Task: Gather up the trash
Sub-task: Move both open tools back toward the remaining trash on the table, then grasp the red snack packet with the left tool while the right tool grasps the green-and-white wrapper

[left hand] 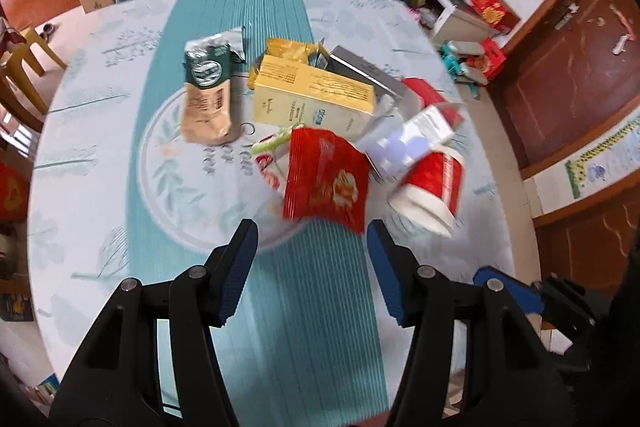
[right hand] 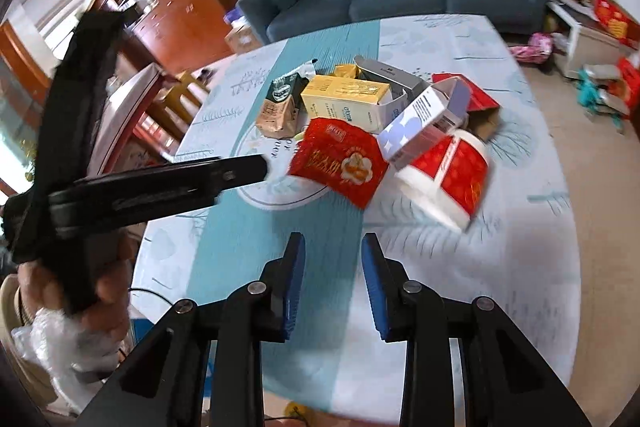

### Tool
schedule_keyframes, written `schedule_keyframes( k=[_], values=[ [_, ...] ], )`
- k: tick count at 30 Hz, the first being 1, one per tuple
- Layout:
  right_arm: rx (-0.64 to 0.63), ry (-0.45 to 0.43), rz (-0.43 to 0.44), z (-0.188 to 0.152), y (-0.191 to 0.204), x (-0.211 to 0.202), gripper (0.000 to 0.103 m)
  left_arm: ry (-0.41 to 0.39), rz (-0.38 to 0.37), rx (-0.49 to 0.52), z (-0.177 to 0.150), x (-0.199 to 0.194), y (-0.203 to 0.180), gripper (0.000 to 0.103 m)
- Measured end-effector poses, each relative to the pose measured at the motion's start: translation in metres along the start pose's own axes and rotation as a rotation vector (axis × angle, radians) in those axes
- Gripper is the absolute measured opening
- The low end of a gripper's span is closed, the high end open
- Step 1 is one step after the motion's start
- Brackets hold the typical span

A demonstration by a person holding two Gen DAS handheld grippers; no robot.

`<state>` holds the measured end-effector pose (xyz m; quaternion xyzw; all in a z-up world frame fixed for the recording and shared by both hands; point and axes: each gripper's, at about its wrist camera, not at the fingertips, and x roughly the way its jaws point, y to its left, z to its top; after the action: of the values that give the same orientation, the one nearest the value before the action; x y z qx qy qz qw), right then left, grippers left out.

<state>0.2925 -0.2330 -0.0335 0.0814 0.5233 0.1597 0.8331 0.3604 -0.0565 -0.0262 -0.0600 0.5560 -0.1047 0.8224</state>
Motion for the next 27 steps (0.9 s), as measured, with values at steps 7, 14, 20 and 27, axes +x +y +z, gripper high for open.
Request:
schedule_keyframes(
  k=[7, 14, 20, 27],
  values=[
    [-0.047, 0.071, 0.068, 0.028, -0.028, 0.049, 0.030, 0.083, 0.049, -0.060, 0.028, 0.067, 0.008, 0.053],
    [-0.066, 0.120, 0.115, 0.040, -0.039, 0.074, 0.030, 0.147, 0.005, -0.081, 0.030, 0.098, 0.005, 0.016],
    [-0.083, 0.125, 0.150, 0.050, -0.033, 0.078, 0.030, 0.120, 0.005, -0.119, 0.021, 0.085, 0.004, 0.003],
    [-0.111, 0.134, 0.182, 0.067, -0.015, 0.093, 0.030, 0.075, -0.022, -0.220, 0.001, 0.047, 0.029, 0.003]
  ],
)
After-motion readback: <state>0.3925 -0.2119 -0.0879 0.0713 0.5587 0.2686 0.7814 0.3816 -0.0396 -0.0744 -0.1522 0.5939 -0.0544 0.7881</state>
